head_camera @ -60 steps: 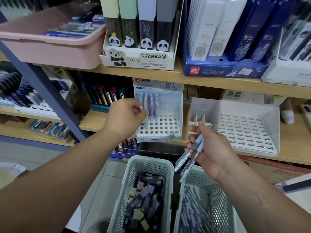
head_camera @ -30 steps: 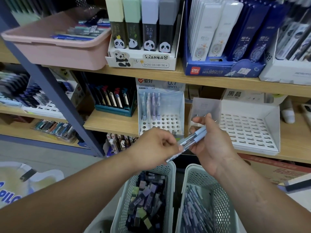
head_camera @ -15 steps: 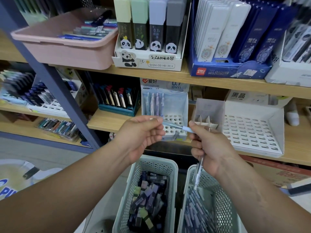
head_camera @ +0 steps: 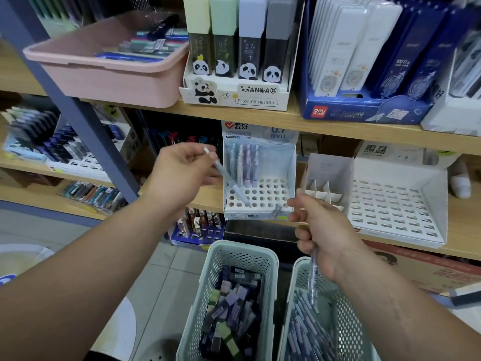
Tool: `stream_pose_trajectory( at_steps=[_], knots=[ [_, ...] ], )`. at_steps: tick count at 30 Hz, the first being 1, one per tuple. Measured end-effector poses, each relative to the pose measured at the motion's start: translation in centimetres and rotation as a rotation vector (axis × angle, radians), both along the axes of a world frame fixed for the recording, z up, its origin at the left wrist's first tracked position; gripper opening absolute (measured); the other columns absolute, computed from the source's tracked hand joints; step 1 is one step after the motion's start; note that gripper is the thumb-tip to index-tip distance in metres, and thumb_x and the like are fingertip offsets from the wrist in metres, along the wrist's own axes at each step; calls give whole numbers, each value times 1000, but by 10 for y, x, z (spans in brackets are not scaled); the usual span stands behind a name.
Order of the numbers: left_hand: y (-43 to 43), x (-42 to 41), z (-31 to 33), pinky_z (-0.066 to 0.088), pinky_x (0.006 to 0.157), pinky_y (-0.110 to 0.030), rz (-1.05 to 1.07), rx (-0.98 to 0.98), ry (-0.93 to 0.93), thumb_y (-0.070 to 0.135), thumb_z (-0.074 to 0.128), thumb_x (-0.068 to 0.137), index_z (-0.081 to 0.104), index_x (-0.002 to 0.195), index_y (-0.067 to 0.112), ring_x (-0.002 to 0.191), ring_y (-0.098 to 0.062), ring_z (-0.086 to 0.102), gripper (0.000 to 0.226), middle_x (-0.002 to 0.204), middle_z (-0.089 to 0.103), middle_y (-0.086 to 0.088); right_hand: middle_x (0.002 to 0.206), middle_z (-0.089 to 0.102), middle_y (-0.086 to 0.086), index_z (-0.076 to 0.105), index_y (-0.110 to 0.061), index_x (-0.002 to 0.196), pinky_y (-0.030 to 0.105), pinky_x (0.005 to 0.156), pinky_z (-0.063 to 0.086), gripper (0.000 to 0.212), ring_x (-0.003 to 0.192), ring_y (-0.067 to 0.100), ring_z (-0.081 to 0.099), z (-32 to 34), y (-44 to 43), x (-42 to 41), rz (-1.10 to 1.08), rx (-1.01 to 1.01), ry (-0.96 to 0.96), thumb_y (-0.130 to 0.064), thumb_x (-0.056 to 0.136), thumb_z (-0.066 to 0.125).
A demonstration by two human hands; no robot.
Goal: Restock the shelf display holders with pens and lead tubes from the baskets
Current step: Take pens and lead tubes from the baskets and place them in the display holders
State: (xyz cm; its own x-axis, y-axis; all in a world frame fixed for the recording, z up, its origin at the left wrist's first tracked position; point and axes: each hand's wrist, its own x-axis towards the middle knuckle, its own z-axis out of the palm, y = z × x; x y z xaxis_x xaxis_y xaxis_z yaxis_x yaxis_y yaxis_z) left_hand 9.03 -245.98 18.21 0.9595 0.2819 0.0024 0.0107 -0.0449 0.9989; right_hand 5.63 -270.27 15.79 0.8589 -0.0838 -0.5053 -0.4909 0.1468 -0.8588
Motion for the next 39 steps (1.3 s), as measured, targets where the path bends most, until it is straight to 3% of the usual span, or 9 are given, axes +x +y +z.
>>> stream_pose_trajectory(
  at_steps=[4,6,9,13,17,22,30,34,39],
  knots=[
    [9,10,-11,63,75,-43,88,342,-84,22,74,90,73,97,34,78,-16,75,14,85,75,5,77,58,2,74,-15,99,22,37,25,35,43,7,37,-1,-3,0,-5,23,9,-48,94,65],
    [6,12,-14,62,79,-42,83,439,-124,24,74,89,74,103,33,79,-12,73,16,86,74,10,78,57,3,74,-15,99,22,37,25,35,43,8,36,-2,-3,-1,-3,25,9,-48,95,65],
    [-2,15,-17,61,78,-30,45,541,-191,19,73,91,75,107,31,76,0,70,20,80,71,21,77,57,2,74,-14,99,22,37,25,36,43,8,36,-2,-4,-1,-4,30,13,-48,95,65],
    [-9,20,-20,50,73,-6,9,672,-213,20,70,93,75,115,21,79,4,66,22,85,69,17,73,56,1,73,-13,99,21,37,24,38,44,8,36,0,-6,0,-16,46,21,-49,96,62],
    [-10,23,-13,44,64,-2,-8,731,-234,20,69,94,75,112,17,77,-1,63,19,80,69,11,71,56,0,72,-13,98,21,39,24,38,44,7,36,3,-9,2,-29,52,34,-49,97,61],
    [-7,24,-9,50,65,-13,-28,781,-255,18,68,94,75,109,16,73,-12,64,16,76,71,-1,69,56,-1,72,-13,99,21,39,24,38,45,8,36,5,-11,3,-24,57,37,-49,97,61],
    [-3,25,-10,41,68,3,-34,819,-256,16,68,94,73,118,15,81,5,63,25,78,67,16,74,56,1,72,-12,101,21,38,24,40,46,8,37,4,-9,4,-4,61,40,-50,97,61],
    [-5,24,-13,50,79,-14,-75,873,-261,15,69,94,73,120,15,76,1,65,26,85,72,5,73,56,1,72,-12,100,21,37,25,39,46,8,37,4,-9,4,-4,59,42,-49,97,61],
    [-11,23,-18,50,85,-28,-93,984,-315,13,70,92,72,122,11,87,-16,63,30,96,70,-3,67,53,4,70,-5,97,21,38,26,32,45,10,36,5,-6,4,-27,157,12,-30,105,51]
  ],
)
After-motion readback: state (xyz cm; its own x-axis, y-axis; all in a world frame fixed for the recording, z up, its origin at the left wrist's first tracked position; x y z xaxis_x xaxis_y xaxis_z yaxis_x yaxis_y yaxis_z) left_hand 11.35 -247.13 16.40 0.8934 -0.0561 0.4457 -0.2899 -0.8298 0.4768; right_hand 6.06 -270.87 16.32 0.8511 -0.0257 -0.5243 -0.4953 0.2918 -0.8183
